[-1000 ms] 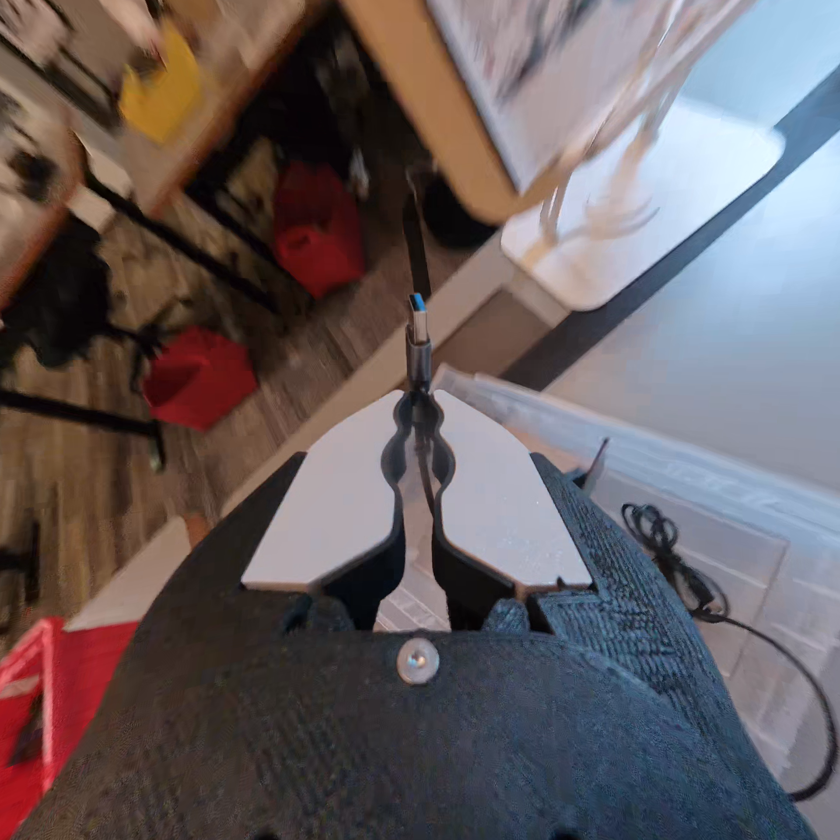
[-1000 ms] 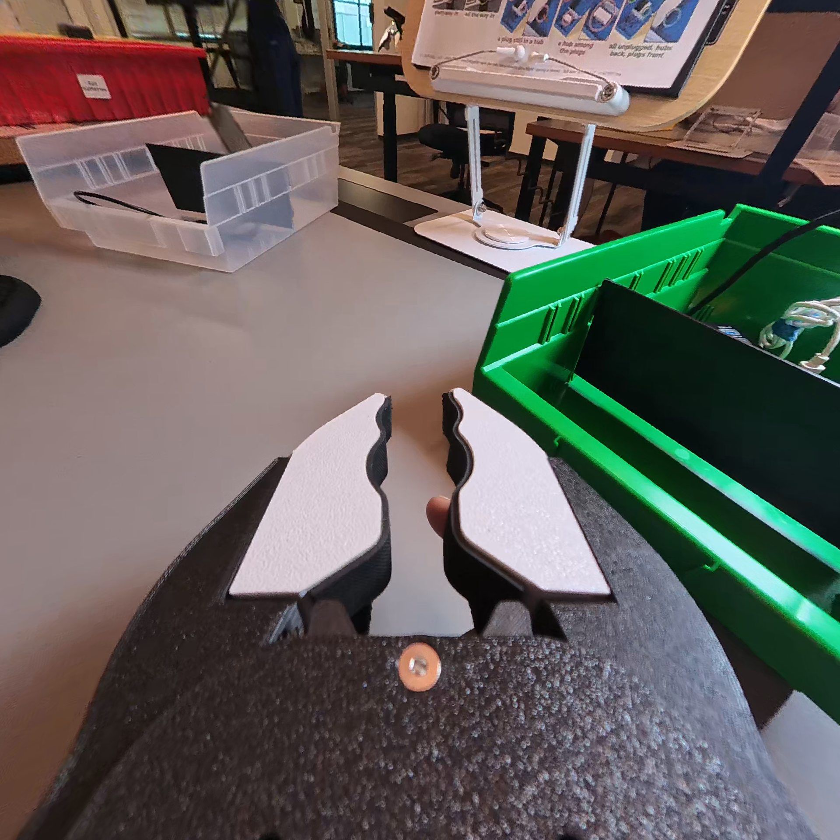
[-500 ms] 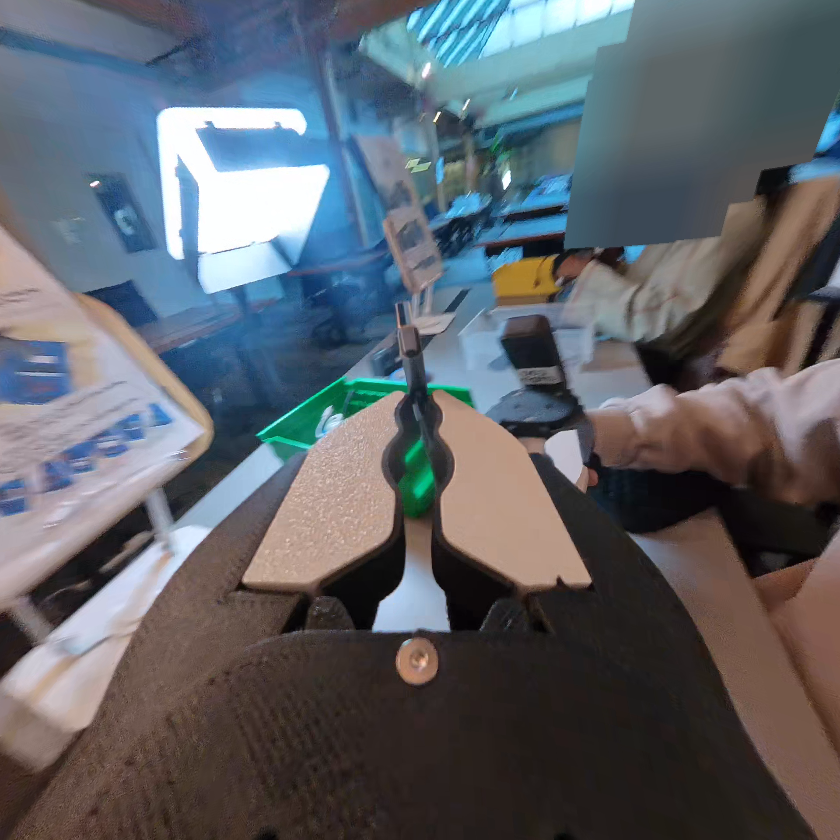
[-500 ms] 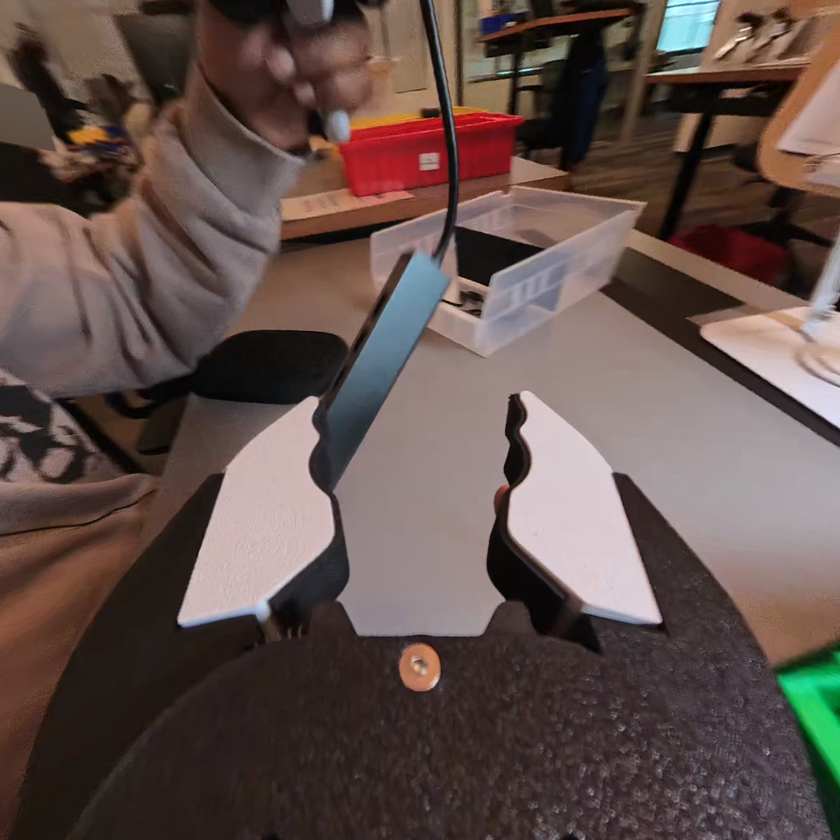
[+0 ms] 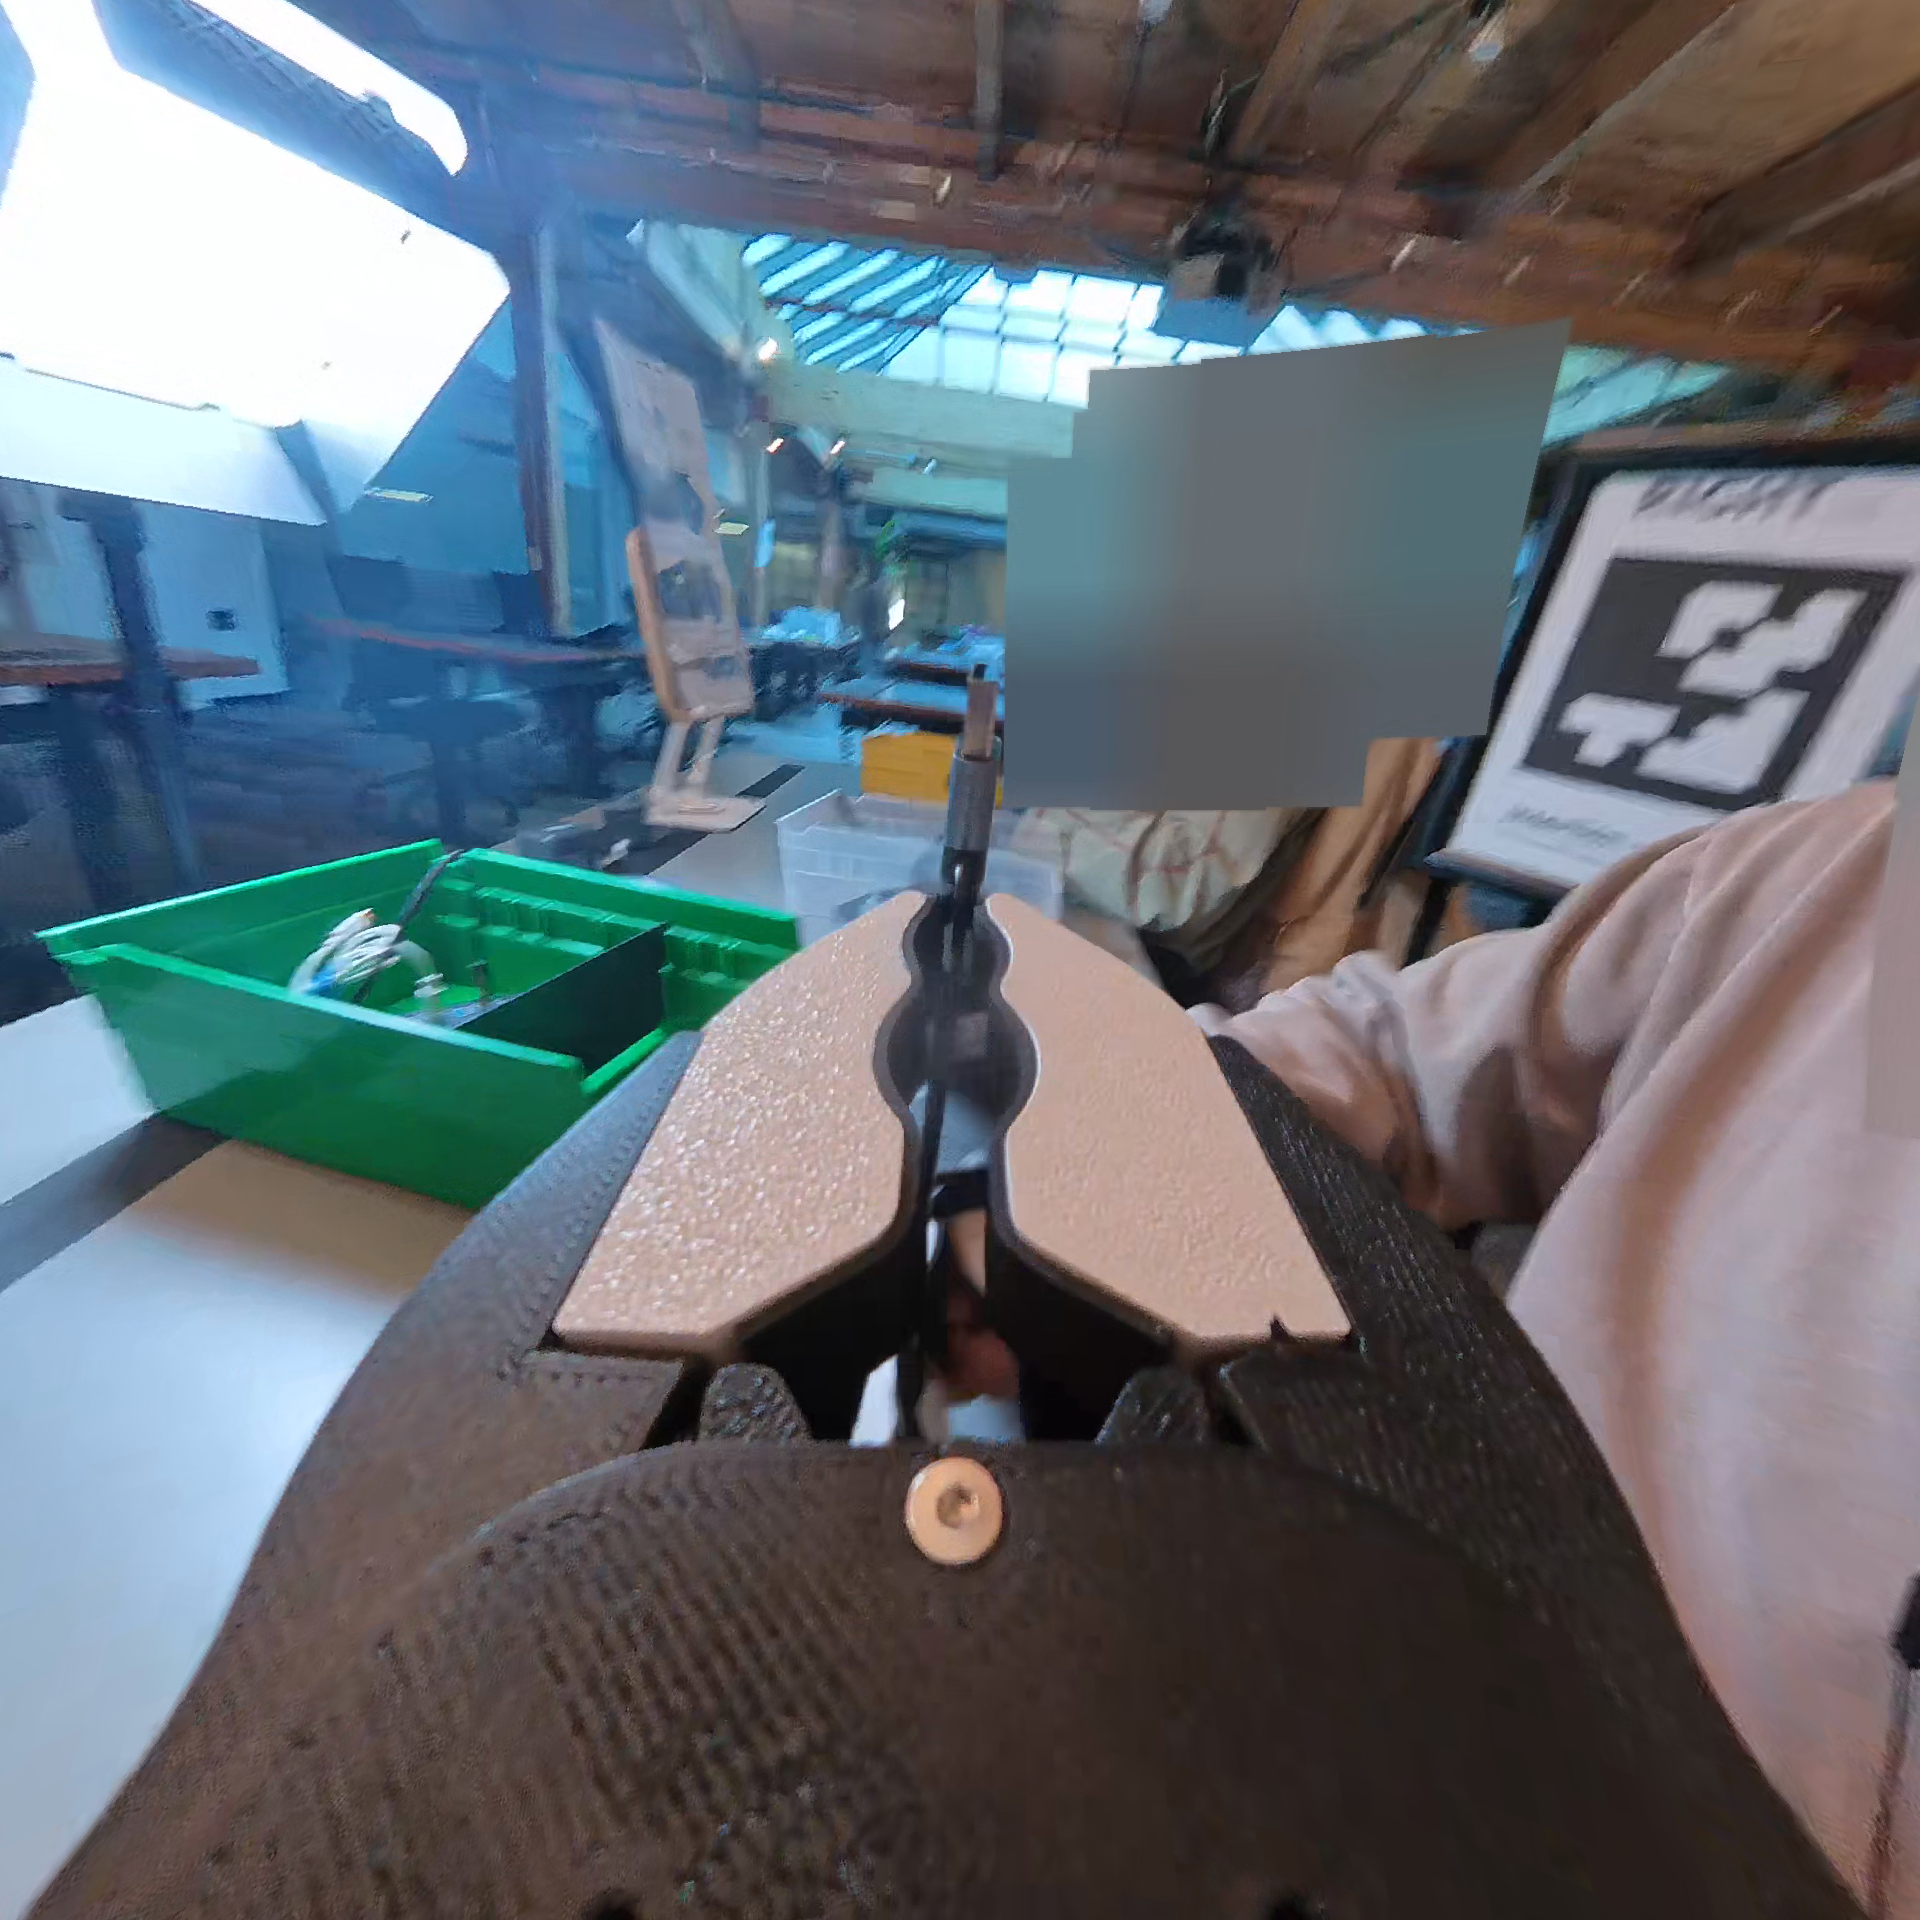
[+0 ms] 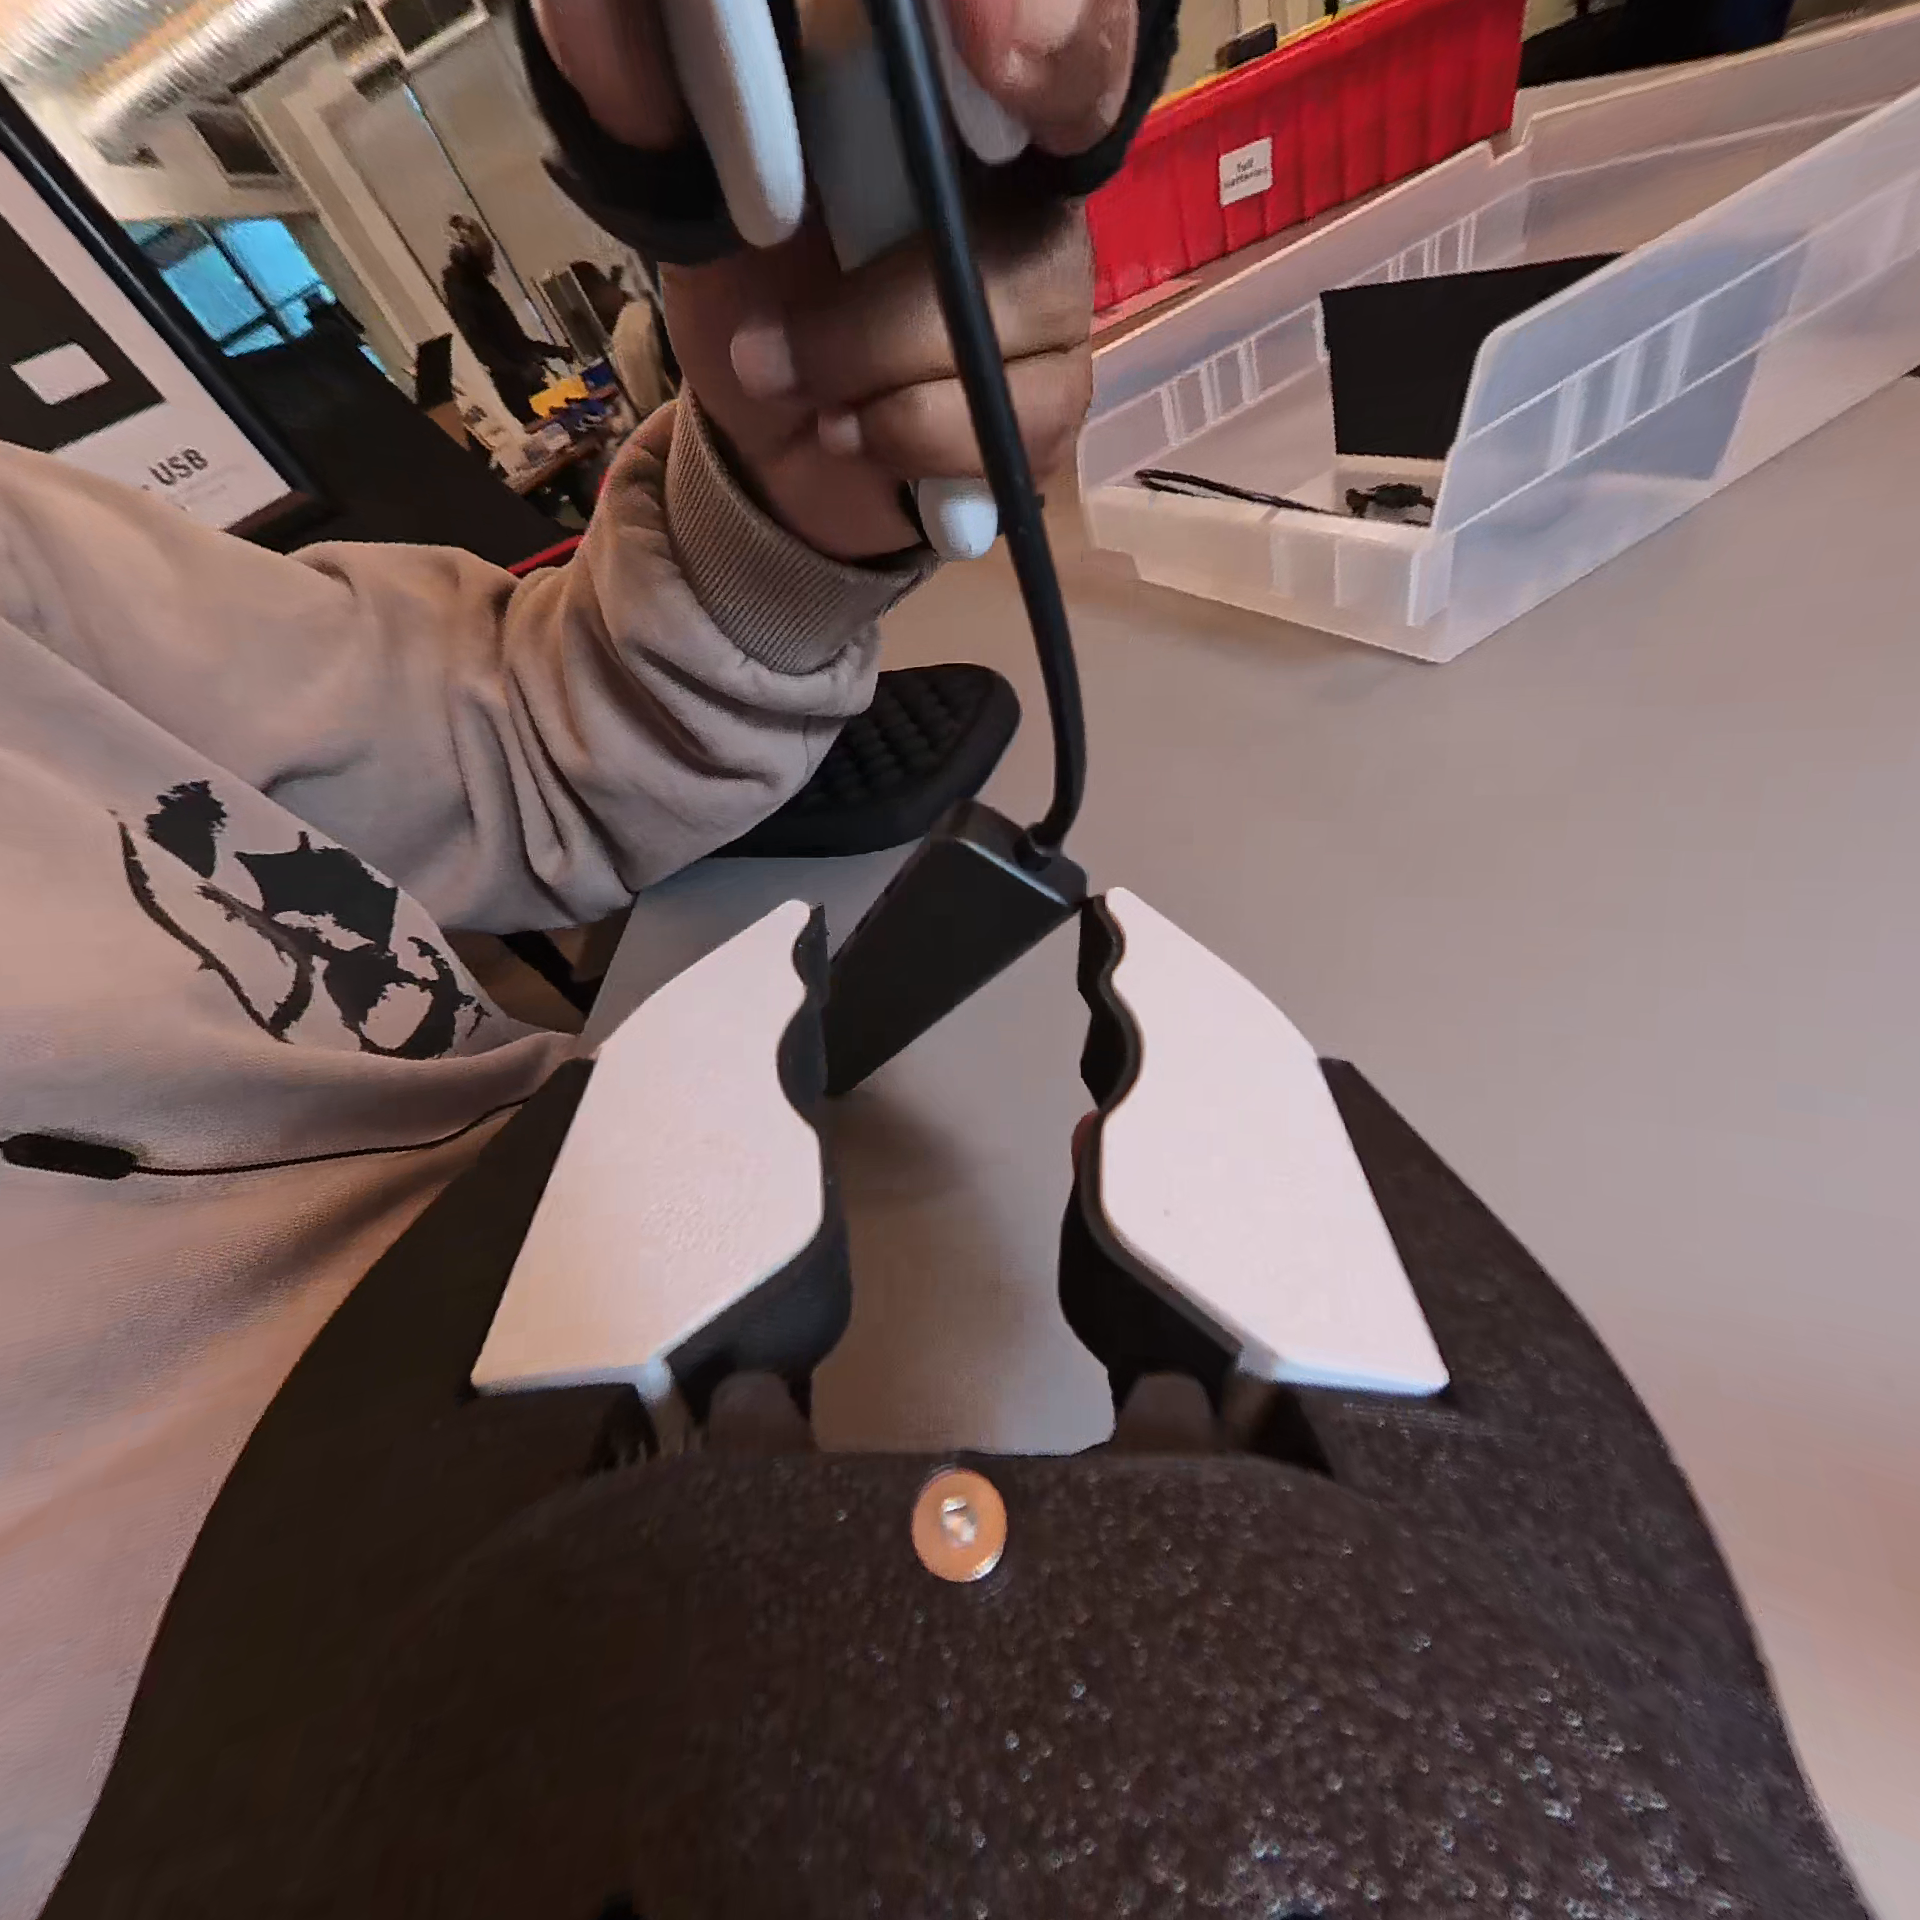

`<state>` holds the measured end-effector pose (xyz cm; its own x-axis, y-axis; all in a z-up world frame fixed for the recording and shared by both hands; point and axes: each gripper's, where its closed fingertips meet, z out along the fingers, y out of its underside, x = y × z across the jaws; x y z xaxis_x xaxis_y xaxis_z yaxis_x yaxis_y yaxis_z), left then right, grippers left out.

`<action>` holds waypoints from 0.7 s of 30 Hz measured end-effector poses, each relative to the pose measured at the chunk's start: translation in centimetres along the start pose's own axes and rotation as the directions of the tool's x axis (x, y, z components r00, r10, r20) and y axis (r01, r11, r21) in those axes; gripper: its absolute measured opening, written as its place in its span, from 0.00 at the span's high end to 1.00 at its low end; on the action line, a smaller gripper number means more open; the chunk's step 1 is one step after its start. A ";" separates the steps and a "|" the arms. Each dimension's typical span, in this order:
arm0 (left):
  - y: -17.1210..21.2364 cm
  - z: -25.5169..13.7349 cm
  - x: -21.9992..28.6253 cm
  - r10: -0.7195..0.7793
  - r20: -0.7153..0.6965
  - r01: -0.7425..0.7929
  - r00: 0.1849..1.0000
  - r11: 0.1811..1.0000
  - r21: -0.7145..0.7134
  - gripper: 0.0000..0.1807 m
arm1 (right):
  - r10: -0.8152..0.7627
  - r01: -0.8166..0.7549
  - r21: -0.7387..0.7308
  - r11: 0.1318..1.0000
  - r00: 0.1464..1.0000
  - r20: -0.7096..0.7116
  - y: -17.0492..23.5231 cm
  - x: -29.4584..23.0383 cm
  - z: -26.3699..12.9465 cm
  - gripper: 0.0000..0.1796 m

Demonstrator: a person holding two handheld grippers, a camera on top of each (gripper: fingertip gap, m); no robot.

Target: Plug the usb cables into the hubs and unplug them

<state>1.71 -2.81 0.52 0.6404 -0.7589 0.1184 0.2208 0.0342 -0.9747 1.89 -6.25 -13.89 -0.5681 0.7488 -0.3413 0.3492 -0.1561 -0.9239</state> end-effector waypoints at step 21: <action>10.0 -1.7 -1.7 -0.206 -0.002 0.196 0.978 0.933 -0.301 0.81 | 0.030 -0.067 0.336 0.939 0.993 0.113 -5.9 -1.2 -5.7 0.94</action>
<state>1.60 -2.29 -9.74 0.5793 -0.7512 0.3165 0.1103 -0.3125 -0.9435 4.74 -2.53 -7.06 -0.6381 0.6659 -0.3867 0.1159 -0.4134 -0.9031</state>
